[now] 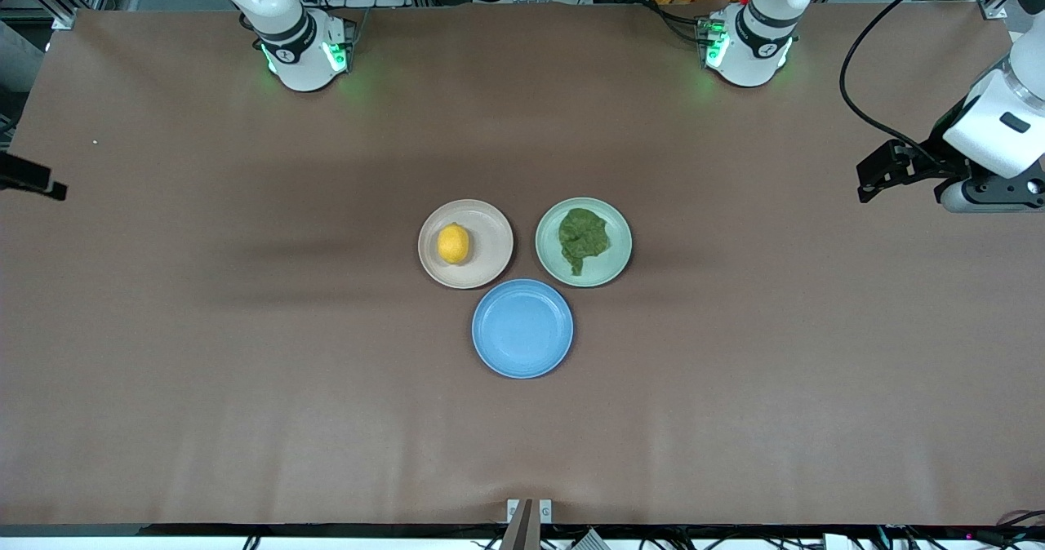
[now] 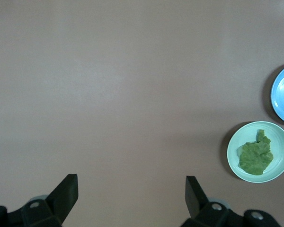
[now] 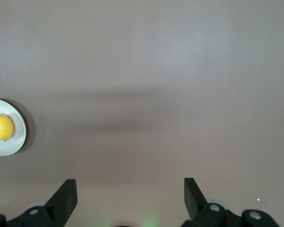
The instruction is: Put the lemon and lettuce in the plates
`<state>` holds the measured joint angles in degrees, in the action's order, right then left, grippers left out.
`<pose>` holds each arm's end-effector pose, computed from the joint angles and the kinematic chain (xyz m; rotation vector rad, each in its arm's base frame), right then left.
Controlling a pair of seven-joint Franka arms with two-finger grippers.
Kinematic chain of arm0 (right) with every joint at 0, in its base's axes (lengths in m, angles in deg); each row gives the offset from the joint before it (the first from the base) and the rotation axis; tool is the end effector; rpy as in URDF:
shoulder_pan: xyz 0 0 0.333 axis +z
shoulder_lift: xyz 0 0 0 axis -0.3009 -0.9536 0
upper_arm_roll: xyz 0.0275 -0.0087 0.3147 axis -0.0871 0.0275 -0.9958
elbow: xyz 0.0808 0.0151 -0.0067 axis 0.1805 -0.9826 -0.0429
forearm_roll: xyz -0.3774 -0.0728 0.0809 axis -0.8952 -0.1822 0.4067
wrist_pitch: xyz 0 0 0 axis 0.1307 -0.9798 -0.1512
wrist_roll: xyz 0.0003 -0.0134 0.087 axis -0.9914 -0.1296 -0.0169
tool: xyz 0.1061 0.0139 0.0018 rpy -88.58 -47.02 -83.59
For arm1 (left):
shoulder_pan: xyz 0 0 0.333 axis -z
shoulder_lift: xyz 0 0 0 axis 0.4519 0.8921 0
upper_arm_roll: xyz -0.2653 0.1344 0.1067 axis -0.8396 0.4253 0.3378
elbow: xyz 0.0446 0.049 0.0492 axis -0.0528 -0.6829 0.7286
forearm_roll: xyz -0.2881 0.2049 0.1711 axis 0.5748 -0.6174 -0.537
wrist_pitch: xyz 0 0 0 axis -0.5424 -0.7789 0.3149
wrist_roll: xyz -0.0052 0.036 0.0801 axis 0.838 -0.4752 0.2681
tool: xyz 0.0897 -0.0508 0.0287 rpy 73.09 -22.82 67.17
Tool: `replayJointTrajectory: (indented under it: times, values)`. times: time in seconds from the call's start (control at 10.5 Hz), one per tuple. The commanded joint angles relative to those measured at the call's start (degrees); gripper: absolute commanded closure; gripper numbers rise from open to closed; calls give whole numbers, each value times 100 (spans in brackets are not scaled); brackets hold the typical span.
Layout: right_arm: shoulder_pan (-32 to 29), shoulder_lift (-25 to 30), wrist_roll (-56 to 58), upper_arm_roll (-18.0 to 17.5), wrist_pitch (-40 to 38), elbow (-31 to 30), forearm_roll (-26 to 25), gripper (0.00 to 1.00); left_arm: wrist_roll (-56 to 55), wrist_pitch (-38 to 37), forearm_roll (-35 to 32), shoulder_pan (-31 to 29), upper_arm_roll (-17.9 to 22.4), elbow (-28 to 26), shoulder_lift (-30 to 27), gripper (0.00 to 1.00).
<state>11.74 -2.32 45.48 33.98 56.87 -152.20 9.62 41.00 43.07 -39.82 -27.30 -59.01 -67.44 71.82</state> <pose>0.5701 -0.1082 0.6070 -3.0785 0.0082 0.1731 0.5650 -0.0732 0.6195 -3.1155 0.0475 -0.0833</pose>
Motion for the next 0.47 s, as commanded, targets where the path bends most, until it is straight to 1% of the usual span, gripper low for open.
replayJointTrajectory:
  times: [0.0, 0.09, 0.38]
  values:
    - [348, 422, 13, 168, 223, -673, -14, 0, 100, -24, -72, -18, -24, 85, 19, 0]
    - [401, 510, 13, 168, 284, -839, -32, 0, 100, -15, -72, -18, -24, 85, 19, 0]
    - [560, 651, 13, 177, 872, -1182, -67, 0, 100, -15, -72, -27, -24, 85, 19, 0]
